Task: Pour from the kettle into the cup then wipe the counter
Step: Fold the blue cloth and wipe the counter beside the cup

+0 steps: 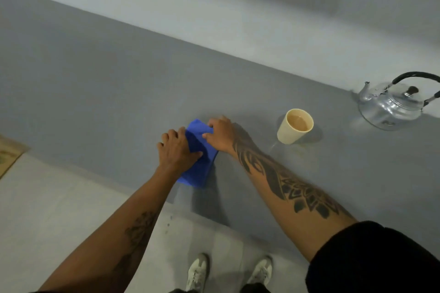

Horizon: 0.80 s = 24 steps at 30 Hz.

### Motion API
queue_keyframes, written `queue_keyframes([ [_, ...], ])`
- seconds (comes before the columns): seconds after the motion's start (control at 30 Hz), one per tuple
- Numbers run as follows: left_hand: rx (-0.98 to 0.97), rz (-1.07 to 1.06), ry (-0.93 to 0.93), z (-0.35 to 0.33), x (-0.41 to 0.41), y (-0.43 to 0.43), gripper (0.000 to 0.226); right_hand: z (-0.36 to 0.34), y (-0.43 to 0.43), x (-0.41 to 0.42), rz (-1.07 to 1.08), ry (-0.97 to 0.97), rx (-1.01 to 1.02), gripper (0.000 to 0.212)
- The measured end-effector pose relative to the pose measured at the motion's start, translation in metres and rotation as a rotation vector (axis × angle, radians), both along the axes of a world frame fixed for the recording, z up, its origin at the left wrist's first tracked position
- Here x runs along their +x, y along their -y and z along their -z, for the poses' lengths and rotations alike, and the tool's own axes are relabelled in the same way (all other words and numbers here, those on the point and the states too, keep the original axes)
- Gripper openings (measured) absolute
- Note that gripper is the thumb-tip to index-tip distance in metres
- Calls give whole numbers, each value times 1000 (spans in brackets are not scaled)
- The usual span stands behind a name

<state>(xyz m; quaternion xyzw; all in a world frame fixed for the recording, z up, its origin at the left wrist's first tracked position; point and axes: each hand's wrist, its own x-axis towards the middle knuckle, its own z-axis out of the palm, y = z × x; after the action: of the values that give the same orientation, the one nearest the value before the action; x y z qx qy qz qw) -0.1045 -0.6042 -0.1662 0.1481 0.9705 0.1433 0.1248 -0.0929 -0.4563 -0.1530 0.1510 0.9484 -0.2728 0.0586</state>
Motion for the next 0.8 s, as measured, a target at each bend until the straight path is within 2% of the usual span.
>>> queue_keyframes([
  [0.07, 15, 24, 10, -1, -3, 3, 83, -13, 1, 15, 45, -96, -126, 22],
  [0.17, 70, 82, 51, -7, -5, -4, 68, -28, -6, 46, 79, -178, -242, 14],
  [0.3, 282, 207, 295, -17, 11, -33, 50, -49, -31, 100, 157, -288, -355, 19],
  [0.4, 431, 356, 412, -27, 37, -65, 45, -60, -69, 143, 241, -343, -398, 15],
  [0.57, 480, 520, 642, -29, 91, -141, 45, -69, -143, 202, 456, -368, -332, 17],
  [0.7, 475, 453, 810, -25, 133, -201, 47, -60, -200, 222, 568, -346, -246, 18],
  [0.8, 510, 252, 1029, -24, 156, -231, 41, -50, -229, 223, 602, -306, -168, 19],
])
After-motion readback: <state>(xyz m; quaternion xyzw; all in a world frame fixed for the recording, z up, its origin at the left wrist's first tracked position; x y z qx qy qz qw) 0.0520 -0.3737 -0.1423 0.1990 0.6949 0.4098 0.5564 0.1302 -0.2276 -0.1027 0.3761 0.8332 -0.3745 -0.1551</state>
